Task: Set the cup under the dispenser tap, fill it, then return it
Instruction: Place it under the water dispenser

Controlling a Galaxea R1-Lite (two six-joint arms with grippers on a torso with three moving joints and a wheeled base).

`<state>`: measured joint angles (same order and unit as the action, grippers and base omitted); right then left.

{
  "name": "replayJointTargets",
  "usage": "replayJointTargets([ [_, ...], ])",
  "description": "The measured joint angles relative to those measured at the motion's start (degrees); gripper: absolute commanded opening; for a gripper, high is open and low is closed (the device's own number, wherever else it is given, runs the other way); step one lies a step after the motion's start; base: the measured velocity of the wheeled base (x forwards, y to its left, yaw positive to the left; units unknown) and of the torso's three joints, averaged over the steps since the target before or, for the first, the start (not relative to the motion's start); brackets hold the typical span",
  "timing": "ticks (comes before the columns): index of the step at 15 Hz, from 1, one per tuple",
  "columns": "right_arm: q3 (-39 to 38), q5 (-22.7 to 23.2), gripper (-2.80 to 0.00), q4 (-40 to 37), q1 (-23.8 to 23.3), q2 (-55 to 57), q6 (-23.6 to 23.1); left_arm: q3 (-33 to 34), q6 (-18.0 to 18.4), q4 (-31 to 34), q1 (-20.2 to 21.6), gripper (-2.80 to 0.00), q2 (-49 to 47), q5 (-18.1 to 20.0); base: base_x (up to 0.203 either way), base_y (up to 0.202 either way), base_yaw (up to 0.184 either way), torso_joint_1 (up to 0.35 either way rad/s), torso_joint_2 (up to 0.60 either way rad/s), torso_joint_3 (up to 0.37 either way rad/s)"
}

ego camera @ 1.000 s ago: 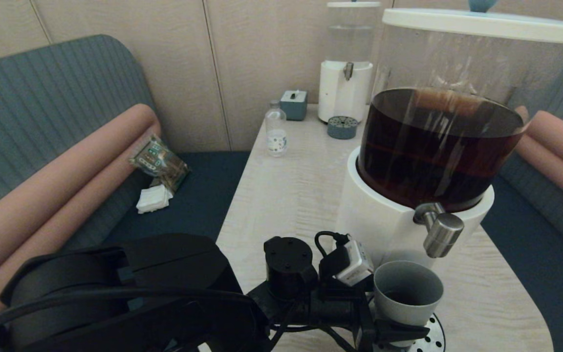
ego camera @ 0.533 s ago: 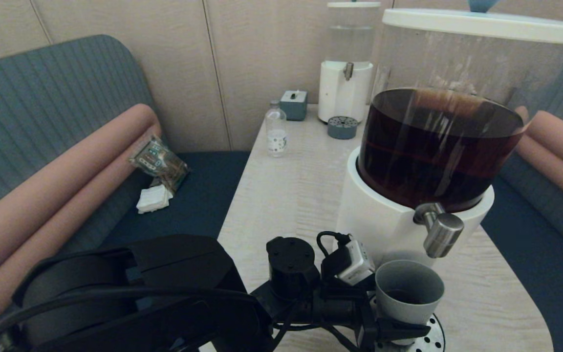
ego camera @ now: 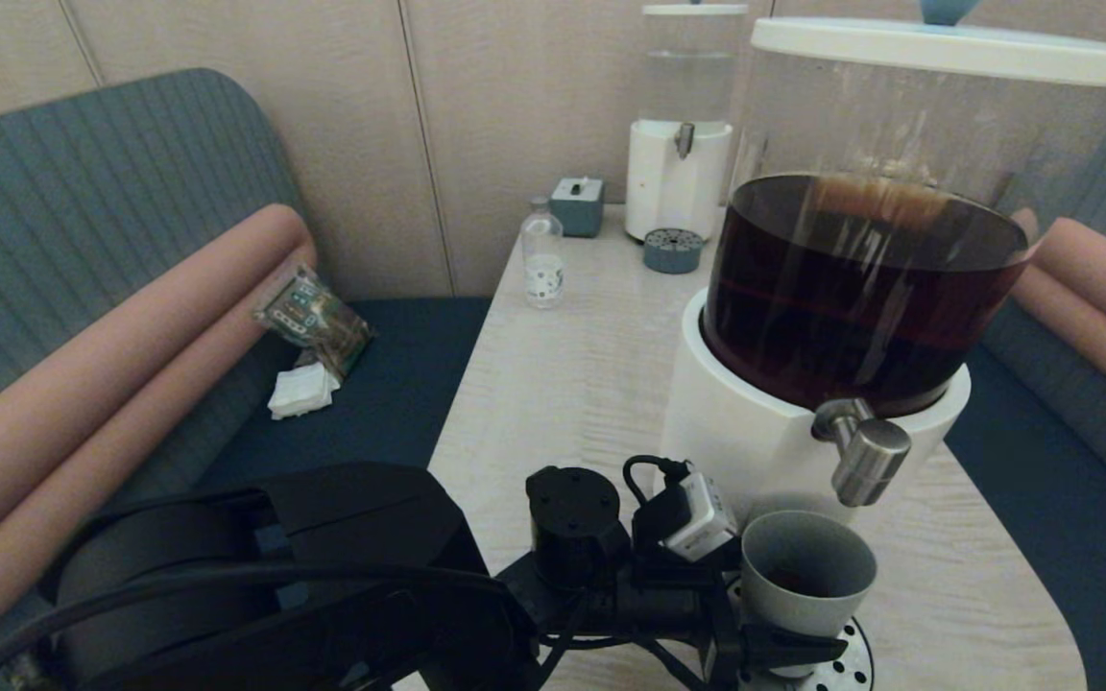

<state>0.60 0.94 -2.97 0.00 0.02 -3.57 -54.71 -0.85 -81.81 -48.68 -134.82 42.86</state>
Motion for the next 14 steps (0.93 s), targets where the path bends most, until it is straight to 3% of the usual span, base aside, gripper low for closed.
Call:
replayJointTargets([
  [11,-0.1,0.0,-2.80,0.0,0.0,0.0,0.0,-0.1,0.1,0.1,0.0,-2.80,-0.7,-0.2,0.000,0.000,0.000,0.000,0.00,0.000],
  [12,0.0,0.0,-2.80,0.0,0.0,0.0,0.0,-0.1,0.1,0.1,0.0,0.00,-0.7,-0.2,0.000,0.000,0.000,0.000,0.00,0.000],
  [14,0.0,0.0,-2.80,0.0,0.0,0.0,0.0,0.2,0.0,0.9,0.0,0.00,-0.7,-0.6,0.000,0.000,0.000,0.000,0.00,0.000],
])
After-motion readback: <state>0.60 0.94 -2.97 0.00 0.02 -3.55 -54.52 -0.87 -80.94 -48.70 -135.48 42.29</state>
